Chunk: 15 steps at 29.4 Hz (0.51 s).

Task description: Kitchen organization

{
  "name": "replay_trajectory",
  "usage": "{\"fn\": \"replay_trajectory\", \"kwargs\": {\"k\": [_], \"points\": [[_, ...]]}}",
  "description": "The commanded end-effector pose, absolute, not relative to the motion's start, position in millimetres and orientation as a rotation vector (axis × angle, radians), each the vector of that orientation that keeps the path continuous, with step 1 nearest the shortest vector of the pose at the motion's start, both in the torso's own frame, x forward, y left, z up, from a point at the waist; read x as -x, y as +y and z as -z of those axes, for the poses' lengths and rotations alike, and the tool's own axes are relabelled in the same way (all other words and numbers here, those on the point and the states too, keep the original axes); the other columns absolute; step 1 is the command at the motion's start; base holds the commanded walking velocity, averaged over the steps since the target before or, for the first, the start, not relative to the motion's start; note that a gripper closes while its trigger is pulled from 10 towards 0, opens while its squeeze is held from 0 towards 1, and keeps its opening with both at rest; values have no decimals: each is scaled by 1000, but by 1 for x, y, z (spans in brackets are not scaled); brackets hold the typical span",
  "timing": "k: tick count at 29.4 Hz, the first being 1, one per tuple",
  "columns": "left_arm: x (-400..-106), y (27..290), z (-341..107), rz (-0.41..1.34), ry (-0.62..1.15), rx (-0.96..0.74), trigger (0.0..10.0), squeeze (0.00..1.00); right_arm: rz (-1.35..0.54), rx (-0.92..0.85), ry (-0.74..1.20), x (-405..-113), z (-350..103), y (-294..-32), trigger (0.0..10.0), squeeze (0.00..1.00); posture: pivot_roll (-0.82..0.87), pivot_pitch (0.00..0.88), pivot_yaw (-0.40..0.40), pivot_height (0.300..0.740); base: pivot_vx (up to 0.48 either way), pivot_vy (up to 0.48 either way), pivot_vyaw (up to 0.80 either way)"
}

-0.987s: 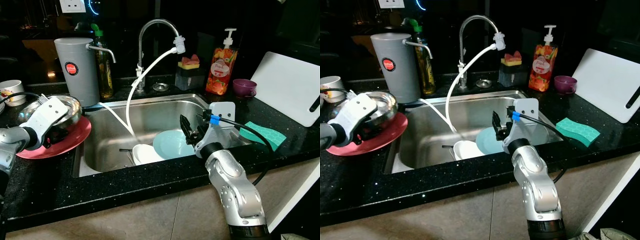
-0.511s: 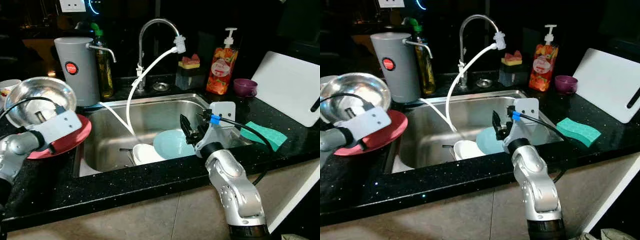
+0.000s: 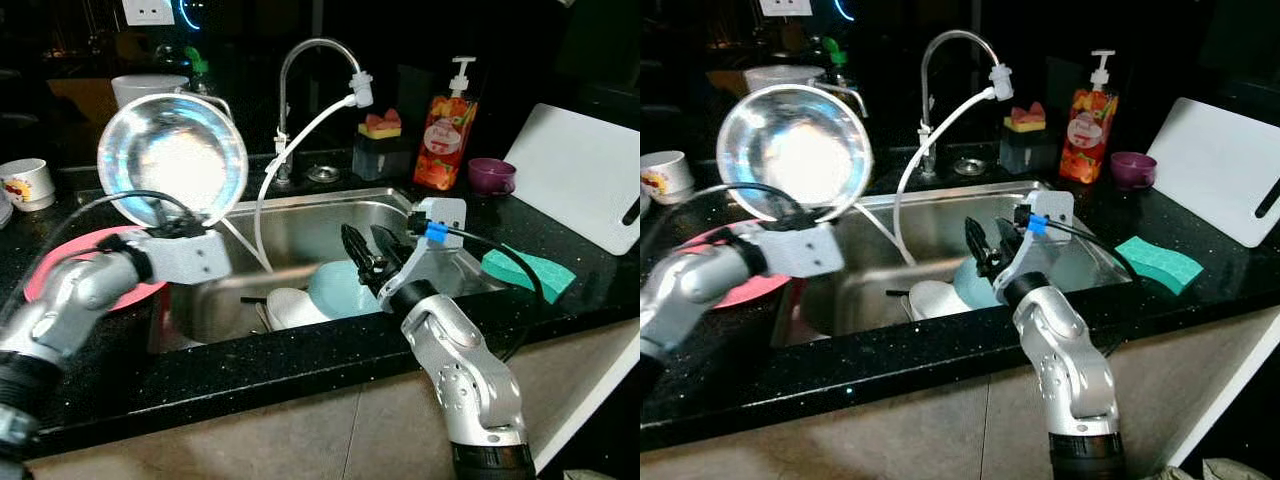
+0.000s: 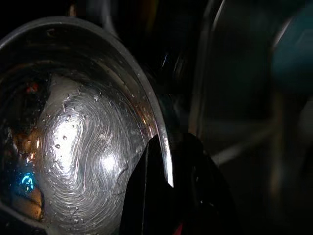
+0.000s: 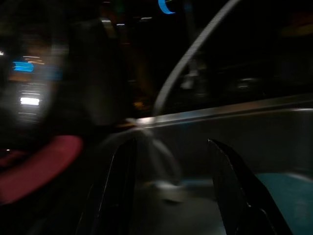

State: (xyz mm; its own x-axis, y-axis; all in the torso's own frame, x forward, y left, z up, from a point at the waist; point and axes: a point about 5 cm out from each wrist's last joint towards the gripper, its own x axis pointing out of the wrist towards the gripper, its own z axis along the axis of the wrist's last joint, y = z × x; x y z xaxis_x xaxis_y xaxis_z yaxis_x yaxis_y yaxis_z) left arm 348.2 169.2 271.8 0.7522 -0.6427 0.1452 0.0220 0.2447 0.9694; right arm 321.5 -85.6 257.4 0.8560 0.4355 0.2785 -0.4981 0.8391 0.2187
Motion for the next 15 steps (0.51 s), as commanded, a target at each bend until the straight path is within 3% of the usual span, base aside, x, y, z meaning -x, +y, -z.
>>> {"fn": "replay_trajectory", "kwargs": {"k": [1,7,15], "points": [[-341,147,-265,580,-668,-1279,10000,0,-568,-310,-255,-316,-270,-74,10000,0,82,62,-29,740,0,0,0],[-337,125,-256,637,-710,-1235,10000,0,-600,-379,-247,-317,-275,-69,10000,0,72,58,-34,740,0,0,0],[-332,114,-253,660,-742,-1226,10000,0,-610,-416,-229,-318,-275,-70,10000,0,68,63,-38,740,0,0,0]]}}
